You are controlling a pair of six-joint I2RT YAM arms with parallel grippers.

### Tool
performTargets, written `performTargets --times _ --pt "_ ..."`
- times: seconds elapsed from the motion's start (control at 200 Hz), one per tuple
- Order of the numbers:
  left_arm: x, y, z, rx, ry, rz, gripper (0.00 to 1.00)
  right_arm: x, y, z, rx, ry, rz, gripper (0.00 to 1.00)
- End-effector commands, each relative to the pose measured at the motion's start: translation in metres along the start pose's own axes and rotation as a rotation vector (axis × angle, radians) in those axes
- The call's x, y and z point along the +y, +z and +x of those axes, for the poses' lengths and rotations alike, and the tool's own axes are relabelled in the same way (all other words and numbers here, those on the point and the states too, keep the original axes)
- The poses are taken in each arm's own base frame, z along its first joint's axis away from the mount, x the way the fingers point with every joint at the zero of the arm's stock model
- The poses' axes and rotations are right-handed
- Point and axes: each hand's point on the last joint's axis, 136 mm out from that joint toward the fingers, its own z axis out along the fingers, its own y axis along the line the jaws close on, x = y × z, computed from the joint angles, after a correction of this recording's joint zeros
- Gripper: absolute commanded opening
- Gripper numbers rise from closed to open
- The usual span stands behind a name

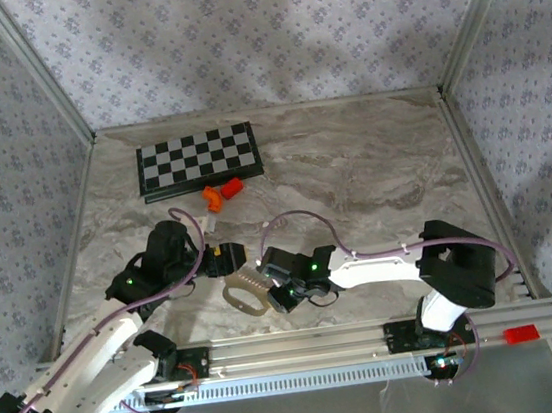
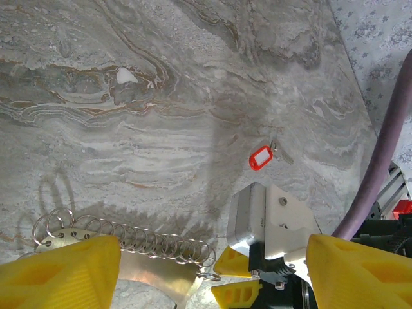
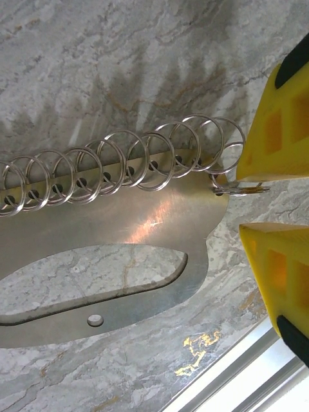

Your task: Put the keys on the keyring

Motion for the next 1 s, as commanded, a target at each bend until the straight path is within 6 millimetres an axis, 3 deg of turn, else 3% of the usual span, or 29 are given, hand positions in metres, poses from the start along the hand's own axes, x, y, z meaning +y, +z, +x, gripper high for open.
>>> performTargets --times 0.0,0.995 --pt "-0.0061 -0.003 -0.004 -0.02 0.024 0.031 0.75 0.0013 0.0014 -0.0002 0.019 -0.016 0.013 0.23" --pt "-0.0084 -0.0075 -0.0065 -0.035 0.039 0.033 0.75 -0.0002 0.0043 0.0001 0.037 -0.028 0.026 0.11"
